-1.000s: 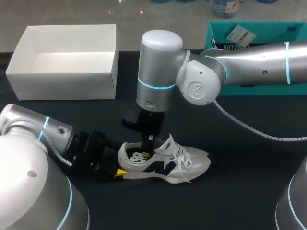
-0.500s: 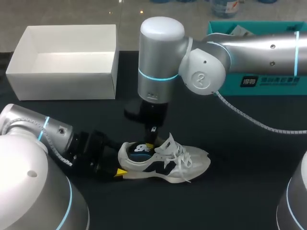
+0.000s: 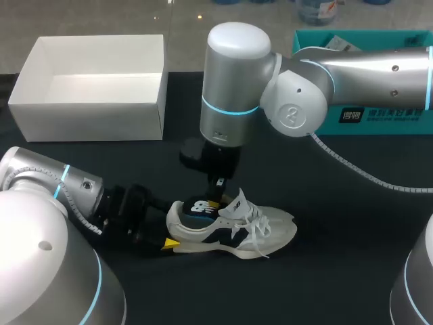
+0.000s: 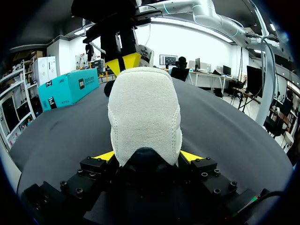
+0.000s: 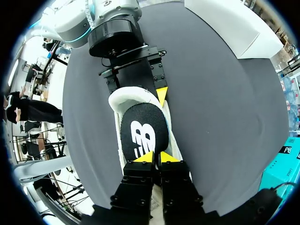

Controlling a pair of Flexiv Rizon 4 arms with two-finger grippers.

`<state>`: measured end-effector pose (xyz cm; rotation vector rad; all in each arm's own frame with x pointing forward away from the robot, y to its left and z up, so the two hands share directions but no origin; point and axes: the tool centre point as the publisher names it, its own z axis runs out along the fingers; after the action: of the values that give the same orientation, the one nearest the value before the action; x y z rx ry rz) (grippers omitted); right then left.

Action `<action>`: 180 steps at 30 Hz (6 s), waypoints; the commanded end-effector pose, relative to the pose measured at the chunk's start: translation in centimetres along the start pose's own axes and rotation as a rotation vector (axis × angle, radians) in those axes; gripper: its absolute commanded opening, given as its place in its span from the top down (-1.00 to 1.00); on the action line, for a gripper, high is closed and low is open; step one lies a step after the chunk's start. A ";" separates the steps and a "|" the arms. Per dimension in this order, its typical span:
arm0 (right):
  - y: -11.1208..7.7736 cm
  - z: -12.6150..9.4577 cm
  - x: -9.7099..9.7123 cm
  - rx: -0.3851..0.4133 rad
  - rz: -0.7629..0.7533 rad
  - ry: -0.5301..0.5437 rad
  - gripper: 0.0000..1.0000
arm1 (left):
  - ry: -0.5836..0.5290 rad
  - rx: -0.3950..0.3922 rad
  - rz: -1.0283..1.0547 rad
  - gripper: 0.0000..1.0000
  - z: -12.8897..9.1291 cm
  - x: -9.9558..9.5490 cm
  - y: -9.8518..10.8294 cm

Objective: Take the shoe out of the shoebox, open the shoe tongue, remove and reinsert the insole, then place the shoe into the shoebox

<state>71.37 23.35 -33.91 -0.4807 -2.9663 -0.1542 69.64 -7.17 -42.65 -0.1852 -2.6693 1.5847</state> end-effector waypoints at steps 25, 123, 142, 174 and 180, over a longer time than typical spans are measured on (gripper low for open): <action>2.8 0.4 -0.7 -0.044 -0.075 0.032 0.60 | -0.002 -0.003 0.000 1.00 0.8 0.3 0.6; 2.6 -2.0 -0.2 -0.134 -0.139 0.129 1.00 | -0.002 -0.003 0.000 1.00 0.8 0.3 0.6; 5.3 -10.5 -3.7 -0.208 -0.082 -0.022 1.00 | -0.002 -0.003 0.000 1.00 0.8 0.3 0.6; 10.2 -19.0 -7.3 -0.307 -0.102 -0.127 1.00 | -0.002 -0.003 0.000 1.00 0.8 0.3 0.6; 10.2 -19.0 -7.3 -0.307 -0.102 -0.127 1.00 | -0.002 -0.003 0.000 1.00 0.8 0.3 0.6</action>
<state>83.66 28.40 -15.33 -0.3831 -3.1051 -0.6188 69.65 -7.18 -42.66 -0.1853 -2.6697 1.5848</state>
